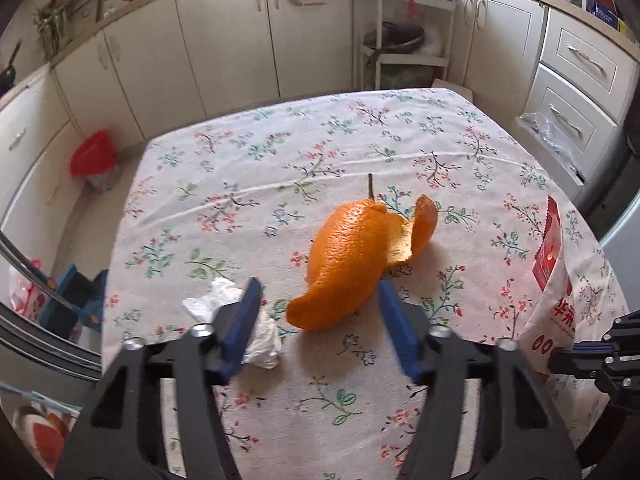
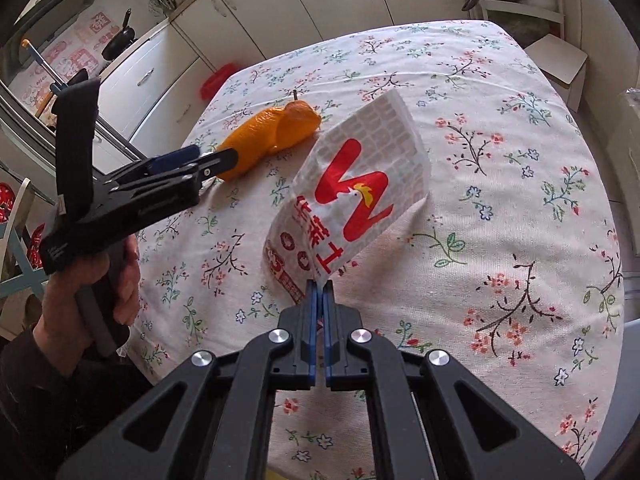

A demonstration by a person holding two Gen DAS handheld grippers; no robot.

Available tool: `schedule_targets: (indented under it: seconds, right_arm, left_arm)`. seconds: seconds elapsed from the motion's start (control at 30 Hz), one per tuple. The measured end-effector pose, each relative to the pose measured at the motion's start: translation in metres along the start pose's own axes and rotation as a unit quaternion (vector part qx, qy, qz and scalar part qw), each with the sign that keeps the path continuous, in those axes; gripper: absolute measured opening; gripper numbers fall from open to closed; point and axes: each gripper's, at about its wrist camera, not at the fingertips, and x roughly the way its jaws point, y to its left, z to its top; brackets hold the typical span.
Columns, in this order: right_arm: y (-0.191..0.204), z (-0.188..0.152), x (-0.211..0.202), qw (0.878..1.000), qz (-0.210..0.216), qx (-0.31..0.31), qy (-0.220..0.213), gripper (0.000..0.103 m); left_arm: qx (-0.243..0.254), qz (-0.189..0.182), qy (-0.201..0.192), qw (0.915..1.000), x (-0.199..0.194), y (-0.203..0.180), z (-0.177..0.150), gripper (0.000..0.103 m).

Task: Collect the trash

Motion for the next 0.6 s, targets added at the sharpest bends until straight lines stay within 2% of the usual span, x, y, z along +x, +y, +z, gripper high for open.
schedule_targets:
  seconds: [0.03, 0.07, 0.13, 0.23, 0.37, 0.6]
  right_arm:
    - [-0.001, 0.0, 0.0, 1.0, 0.001, 0.001, 0.0, 0.003]
    - [-0.002, 0.001, -0.001, 1.0, 0.001, 0.002, -0.001, 0.003]
    - [-0.004, 0.0, -0.003, 1.0, 0.002, 0.004, -0.002, 0.003]
    - [-0.002, 0.001, -0.002, 1.0, 0.003, 0.003, -0.003, 0.003]
    - [-0.002, 0.0, 0.0, 1.0, 0.001, 0.0, -0.002, 0.003]
    - [0.001, 0.0, -0.001, 1.0, 0.001, -0.004, -0.008, 0.003]
  left_arm:
    - [-0.001, -0.006, 0.007, 1.0, 0.002, 0.0, 0.001, 0.033]
    - [-0.001, -0.01, 0.008, 0.9999, 0.003, -0.001, 0.0, 0.031]
    - [-0.004, -0.021, 0.007, 0.9998, 0.001, -0.002, 0.0, 0.018]
    - [-0.007, -0.028, -0.006, 0.9996, -0.007, -0.004, 0.003, 0.01]
    - [-0.028, -0.049, -0.038, 0.9977, -0.032, 0.004, 0.01, 0.008]
    - [-0.078, -0.09, -0.08, 0.9897, -0.068, 0.028, 0.012, 0.007]
